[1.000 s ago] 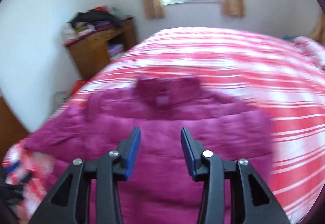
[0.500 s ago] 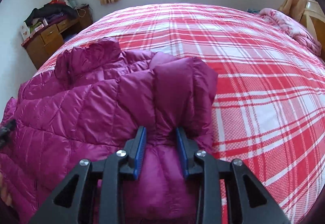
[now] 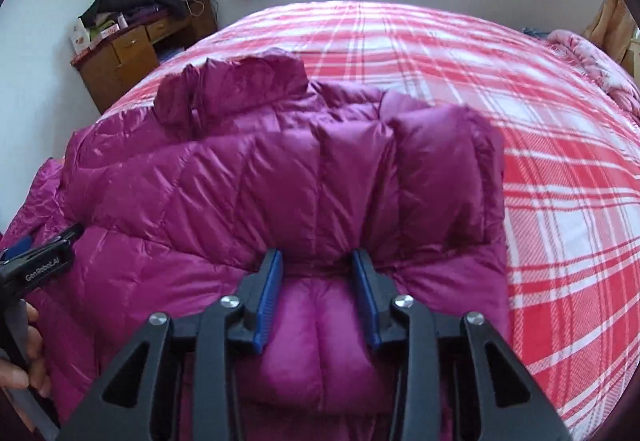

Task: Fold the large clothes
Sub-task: 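Grasp the other sleeve with the left tool and lift it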

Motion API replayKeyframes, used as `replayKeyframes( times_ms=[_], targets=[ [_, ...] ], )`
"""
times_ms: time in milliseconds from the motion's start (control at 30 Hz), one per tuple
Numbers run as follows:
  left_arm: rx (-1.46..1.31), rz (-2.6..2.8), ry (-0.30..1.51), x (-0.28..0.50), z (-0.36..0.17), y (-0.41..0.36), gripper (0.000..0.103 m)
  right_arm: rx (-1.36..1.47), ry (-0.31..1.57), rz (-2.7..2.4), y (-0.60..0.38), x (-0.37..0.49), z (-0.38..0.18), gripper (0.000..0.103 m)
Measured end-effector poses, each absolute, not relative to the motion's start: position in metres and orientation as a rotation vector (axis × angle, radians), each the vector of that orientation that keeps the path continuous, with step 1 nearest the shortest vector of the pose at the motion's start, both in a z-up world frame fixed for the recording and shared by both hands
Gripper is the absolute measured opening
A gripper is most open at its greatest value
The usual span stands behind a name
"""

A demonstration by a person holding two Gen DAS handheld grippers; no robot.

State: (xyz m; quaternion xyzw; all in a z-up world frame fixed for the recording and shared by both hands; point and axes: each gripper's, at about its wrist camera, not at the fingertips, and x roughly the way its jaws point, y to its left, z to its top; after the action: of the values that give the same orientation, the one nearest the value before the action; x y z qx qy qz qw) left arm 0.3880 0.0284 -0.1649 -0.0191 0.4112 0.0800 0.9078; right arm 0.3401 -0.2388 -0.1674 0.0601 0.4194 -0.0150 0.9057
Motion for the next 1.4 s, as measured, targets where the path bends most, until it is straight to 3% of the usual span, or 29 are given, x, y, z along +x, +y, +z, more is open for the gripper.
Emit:
replayKeyframes(
  times_ms=[167,333,500,667,800,900,967,1033,1267,1400],
  targets=[
    [-0.231,0.146,0.755,0.35,-0.121,0.095,0.102,0.114,0.858,-0.006,-0.237,0.34,-0.169,0.065],
    [-0.426,0.402,0.631,0.312,-0.092,0.21,0.102,0.107,0.856,-0.011,-0.235,0.338,-0.168,0.065],
    [-0.625,0.631,0.703,0.306,-0.117,0.297,0.102,0.106,0.855,-0.013,-0.234,0.337,-0.168,0.065],
    [-0.662,0.665,0.741,0.327,-0.136,0.319,0.102,0.112,0.854,-0.012,-0.234,0.337,-0.168,0.066],
    [-0.721,0.693,0.747,0.337,-0.148,0.328,0.095,0.113,0.854,-0.012,-0.234,0.337,-0.168,0.066],
    [-0.696,0.694,0.729,0.34,-0.149,0.328,0.076,0.112,0.854,-0.012,-0.234,0.337,-0.168,0.066],
    [-0.705,0.657,0.746,0.345,-0.155,0.331,0.036,0.113,0.853,-0.012,-0.234,0.337,-0.168,0.066],
    [-0.76,0.614,0.787,0.349,-0.168,0.336,0.021,0.113,0.854,-0.011,-0.234,0.337,-0.168,0.066],
    [-0.729,0.613,0.734,0.349,-0.168,0.333,0.005,0.119,0.849,-0.013,-0.235,0.337,-0.168,0.066],
    [-0.598,0.563,0.632,0.356,-0.129,0.306,0.004,0.122,0.847,-0.012,-0.235,0.336,-0.168,0.066]
  ],
)
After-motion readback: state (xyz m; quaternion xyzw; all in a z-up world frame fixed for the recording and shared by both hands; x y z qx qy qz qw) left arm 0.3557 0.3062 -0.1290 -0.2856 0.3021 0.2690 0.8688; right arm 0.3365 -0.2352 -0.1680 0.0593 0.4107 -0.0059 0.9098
